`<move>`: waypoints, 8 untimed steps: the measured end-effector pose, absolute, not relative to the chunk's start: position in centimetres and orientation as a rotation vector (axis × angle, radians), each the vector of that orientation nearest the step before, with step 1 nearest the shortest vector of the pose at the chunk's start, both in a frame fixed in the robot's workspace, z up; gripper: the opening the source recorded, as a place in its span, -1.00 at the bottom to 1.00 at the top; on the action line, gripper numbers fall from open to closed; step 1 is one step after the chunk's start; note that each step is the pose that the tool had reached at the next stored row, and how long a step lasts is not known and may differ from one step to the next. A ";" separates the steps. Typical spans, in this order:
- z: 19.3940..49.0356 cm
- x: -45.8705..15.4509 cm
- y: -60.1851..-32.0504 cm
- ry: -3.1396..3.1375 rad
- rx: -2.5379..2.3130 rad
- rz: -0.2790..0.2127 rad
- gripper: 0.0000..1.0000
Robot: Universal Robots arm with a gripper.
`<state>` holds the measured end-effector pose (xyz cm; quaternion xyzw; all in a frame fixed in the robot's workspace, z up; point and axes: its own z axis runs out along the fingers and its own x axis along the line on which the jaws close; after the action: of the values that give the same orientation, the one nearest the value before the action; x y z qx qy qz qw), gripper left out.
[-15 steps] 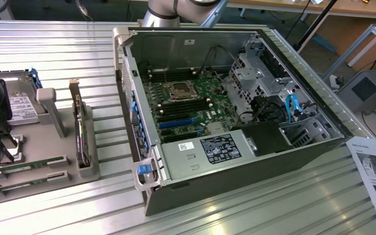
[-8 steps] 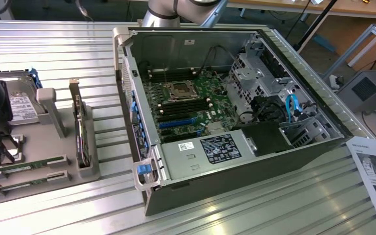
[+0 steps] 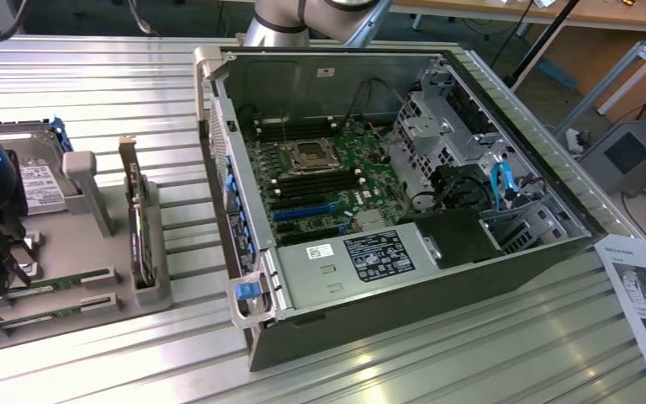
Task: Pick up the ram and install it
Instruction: 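Pick up the ram and move it above insertion slot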
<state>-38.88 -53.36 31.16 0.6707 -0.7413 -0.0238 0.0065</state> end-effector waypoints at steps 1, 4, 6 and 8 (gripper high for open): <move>31.0 -38.9 -53.4 -2.319 2.098 -0.074 -0.40; 30.6 -38.9 -53.4 -2.319 2.098 -0.074 -0.40; 30.4 -38.9 -53.4 -2.319 2.098 -0.074 -0.40; 30.1 -38.9 -53.4 -2.319 2.098 -0.074 -0.40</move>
<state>-38.87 -53.40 30.08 0.6707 -0.7413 -0.0238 0.0065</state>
